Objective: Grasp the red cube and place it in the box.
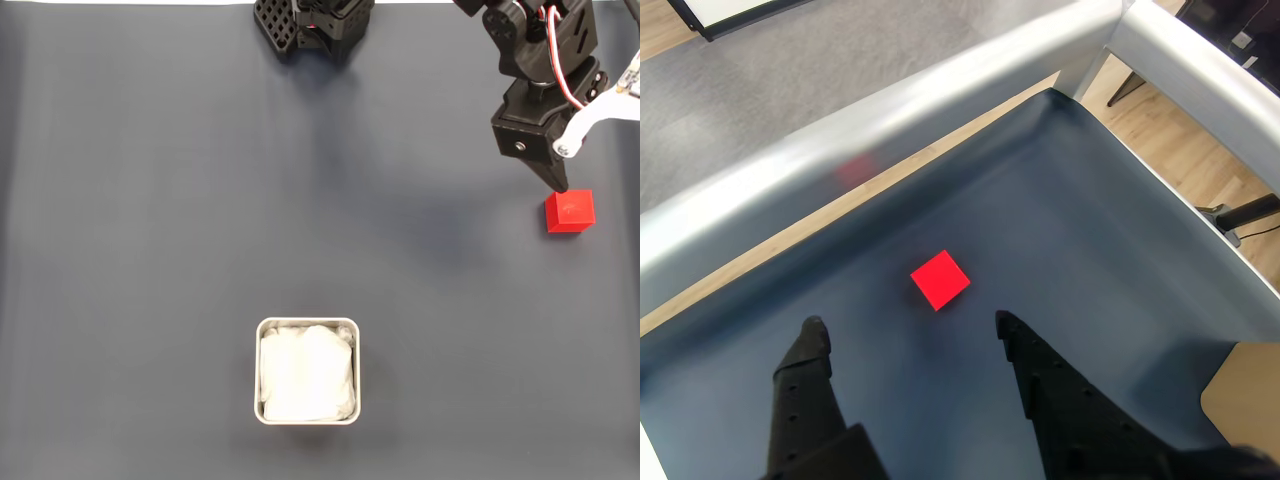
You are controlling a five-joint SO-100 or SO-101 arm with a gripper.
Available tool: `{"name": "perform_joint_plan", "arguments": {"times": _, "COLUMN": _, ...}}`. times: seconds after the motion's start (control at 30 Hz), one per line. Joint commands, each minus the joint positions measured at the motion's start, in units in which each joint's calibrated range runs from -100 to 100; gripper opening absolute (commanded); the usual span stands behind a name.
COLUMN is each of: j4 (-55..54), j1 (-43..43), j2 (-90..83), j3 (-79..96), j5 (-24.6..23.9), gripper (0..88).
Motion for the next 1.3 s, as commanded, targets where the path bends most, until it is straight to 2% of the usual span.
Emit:
{"name": "perform_joint_plan", "arguments": {"times": 0.0, "j4": -2.44, "j1": 1.04, "j2": 0.78, "j3": -0.1, "j5": 0.29, "gripper": 39.2}}
{"name": "perform_joint_plan", "arguments": {"times": 1.27, "j4": -14.08, "j1": 0.97, "j2": 14.9, "j3": -1.66, "j5": 0.83, "gripper": 41.7}}
